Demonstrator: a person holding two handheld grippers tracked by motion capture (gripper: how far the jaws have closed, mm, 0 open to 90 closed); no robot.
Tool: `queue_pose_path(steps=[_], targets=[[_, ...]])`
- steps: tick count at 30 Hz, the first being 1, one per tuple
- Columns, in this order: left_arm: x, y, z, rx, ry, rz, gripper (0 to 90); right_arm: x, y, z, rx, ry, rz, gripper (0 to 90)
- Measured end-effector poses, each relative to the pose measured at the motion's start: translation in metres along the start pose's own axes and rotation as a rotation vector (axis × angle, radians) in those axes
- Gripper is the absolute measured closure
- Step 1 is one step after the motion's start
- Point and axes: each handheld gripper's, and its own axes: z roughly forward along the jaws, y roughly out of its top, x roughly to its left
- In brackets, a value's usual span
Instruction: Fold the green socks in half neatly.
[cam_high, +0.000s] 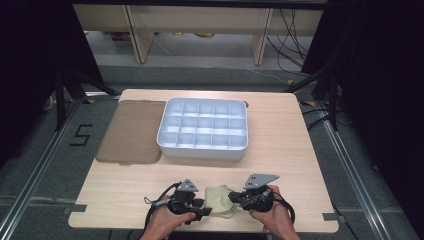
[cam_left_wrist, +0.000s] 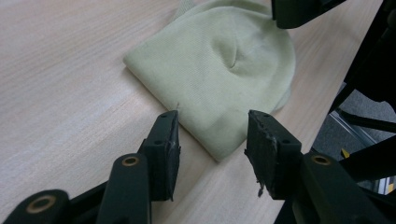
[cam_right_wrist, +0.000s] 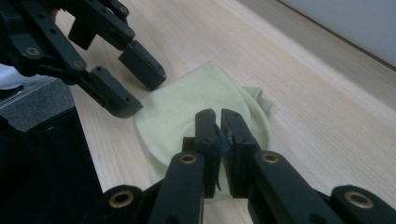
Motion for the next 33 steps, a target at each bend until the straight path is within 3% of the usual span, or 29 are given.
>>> queue_pose_path(steps=[3, 11, 12, 17, 19, 23, 26, 28, 30, 32, 33], targets=[[0.001, 0.002, 0.001, 0.004, 0.000, -0.001, 55.7, 0.000, 0.000, 0.001, -0.004, -0.004, 0.003, 86.0], [-0.002, 0.002, 0.006, -0.028, 0.049, 0.044, 82.5, 0.001, -0.001, 0.001, -0.002, 0.004, 0.010, 86.0], [-0.003, 0.002, 0.005, -0.031, 0.061, 0.049, 84.0, 0.001, 0.000, 0.001, 0.004, 0.005, -0.005, 86.1], [-0.005, 0.003, 0.002, -0.033, 0.088, 0.087, 85.8, 0.006, 0.001, 0.004, 0.005, 0.017, -0.005, 86.6], [-0.004, 0.004, -0.001, -0.036, 0.095, 0.107, 85.9, 0.008, 0.001, 0.007, 0.005, 0.032, -0.005, 86.9], [-0.005, 0.005, -0.004, -0.050, 0.104, 0.102, 86.0, 0.017, 0.003, 0.015, 0.010, 0.078, -0.009, 87.2], [-0.005, 0.006, -0.007, -0.046, 0.118, 0.133, 86.1, 0.021, 0.004, 0.020, 0.010, 0.109, -0.013, 87.6], [-0.006, 0.006, -0.008, -0.046, 0.111, 0.125, 86.1, 0.026, 0.004, 0.030, 0.043, 0.124, -0.039, 87.7], [-0.007, 0.006, -0.010, -0.046, 0.111, 0.143, 86.1, 0.029, 0.003, 0.037, 0.067, 0.130, -0.050, 87.9], [-0.008, 0.007, -0.010, -0.054, 0.116, 0.142, 86.1, 0.029, 0.002, 0.042, 0.096, 0.113, -0.073, 88.7], [-0.009, 0.007, -0.011, -0.051, 0.118, 0.160, 86.1, 0.029, 0.002, 0.042, 0.098, 0.116, -0.060, 88.7]])
